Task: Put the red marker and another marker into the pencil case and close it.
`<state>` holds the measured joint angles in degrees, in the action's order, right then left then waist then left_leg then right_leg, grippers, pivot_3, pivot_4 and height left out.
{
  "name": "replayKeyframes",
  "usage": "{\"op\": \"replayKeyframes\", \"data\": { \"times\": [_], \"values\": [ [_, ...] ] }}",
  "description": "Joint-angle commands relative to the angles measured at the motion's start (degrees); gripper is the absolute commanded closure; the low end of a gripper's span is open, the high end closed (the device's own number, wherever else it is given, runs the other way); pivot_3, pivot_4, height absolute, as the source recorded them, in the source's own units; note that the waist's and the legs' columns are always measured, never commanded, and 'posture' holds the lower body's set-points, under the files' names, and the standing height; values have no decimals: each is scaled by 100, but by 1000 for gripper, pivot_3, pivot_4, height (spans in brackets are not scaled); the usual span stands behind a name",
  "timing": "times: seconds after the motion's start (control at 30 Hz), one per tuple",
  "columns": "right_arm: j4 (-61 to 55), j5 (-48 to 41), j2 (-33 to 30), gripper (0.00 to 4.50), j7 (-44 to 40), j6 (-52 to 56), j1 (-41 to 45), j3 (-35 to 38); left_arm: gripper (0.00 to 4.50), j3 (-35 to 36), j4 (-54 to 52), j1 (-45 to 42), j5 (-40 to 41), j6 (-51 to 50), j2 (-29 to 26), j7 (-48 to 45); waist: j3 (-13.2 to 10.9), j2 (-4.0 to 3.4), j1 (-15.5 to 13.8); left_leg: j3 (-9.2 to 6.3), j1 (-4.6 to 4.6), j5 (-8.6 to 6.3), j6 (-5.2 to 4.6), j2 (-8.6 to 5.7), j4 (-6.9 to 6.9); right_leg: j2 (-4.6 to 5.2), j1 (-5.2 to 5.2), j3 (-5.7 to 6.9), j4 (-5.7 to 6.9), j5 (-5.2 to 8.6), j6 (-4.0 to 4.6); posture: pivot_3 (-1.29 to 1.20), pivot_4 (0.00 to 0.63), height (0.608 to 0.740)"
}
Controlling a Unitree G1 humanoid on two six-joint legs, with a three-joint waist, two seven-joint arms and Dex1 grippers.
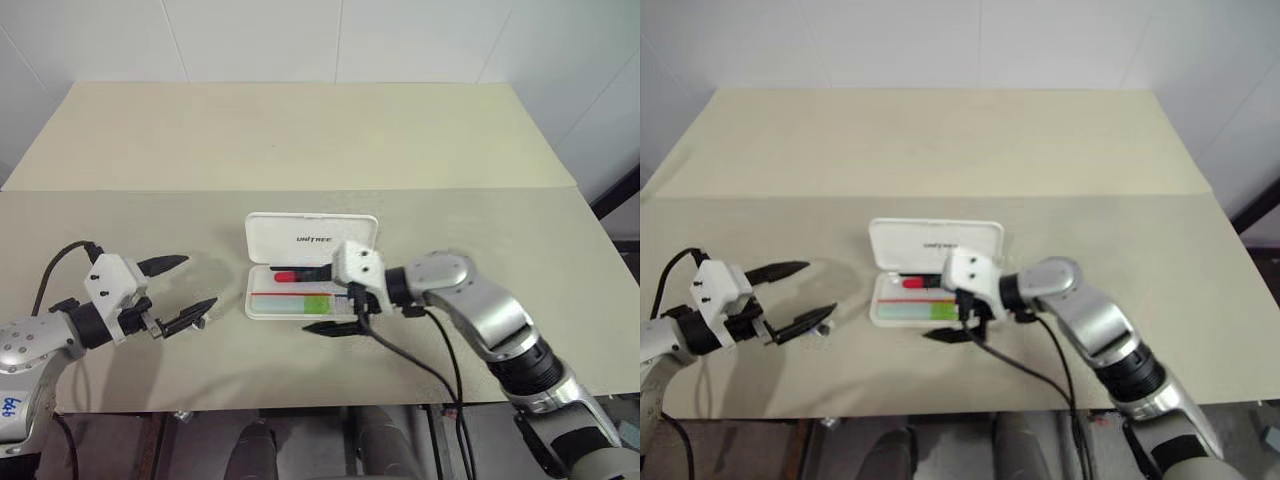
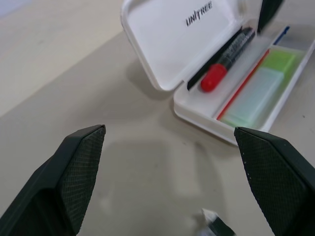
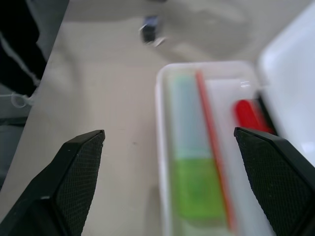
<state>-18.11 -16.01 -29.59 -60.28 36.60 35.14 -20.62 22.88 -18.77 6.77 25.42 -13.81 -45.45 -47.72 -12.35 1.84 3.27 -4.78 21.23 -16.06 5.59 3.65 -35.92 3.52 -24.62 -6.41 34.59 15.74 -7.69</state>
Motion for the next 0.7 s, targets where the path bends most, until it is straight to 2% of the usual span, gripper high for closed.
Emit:
{"op": "replayKeyframes", "data": {
  "times": [0.03, 0.3, 0.47, 0.57, 0.7],
  "values": [
    [-358, -361, -277, 50, -115, 27, -156, 504, 0, 285, -602, 370, 17, -369, 52, 320, -1, 0, 3, 0, 1, -2, 1, 0, 0, 0, 0, 0, -3, 0, 0, 0, 150, 740],
    [-318, -534, -1036, 50, -77, 224, -442, 1056, 0, 408, -1392, 1255, -159, -1618, 235, 1221, -1, 3, 3, 8, 0, -5, 3, 0, -5, 0, 3, -8, -18, 0, 0, 0, 150, 740],
    [-297, -557, -1270, 50, -66, 215, -538, 1133, 0, 358, -1586, 1373, -185, -2014, 361, 1501, -2, 5, 2, 14, 0, -5, 3, 0, -10, 0, 4, -12, -23, 0, 0, 0, 150, 740],
    [-252, -556, -1319, 50, -50, 220, -514, 1143, 0, 324, -1557, 1397, -238, -1912, 324, 1400, -2, 5, 2, 19, 0, -5, 3, 0, -14, 1, 6, -17, -29, -1, 0, 0, 150, 740],
    [-229, -557, -1332, 50, -43, 228, -483, 1109, 0, 75, -986, 1131, -338, -624, 0, 278, -2, 5, -4, 25, 0, -5, 4, 0, -11, 1, 5, -18, -37, -2, 2, 0, 150, 740]
  ]
}}
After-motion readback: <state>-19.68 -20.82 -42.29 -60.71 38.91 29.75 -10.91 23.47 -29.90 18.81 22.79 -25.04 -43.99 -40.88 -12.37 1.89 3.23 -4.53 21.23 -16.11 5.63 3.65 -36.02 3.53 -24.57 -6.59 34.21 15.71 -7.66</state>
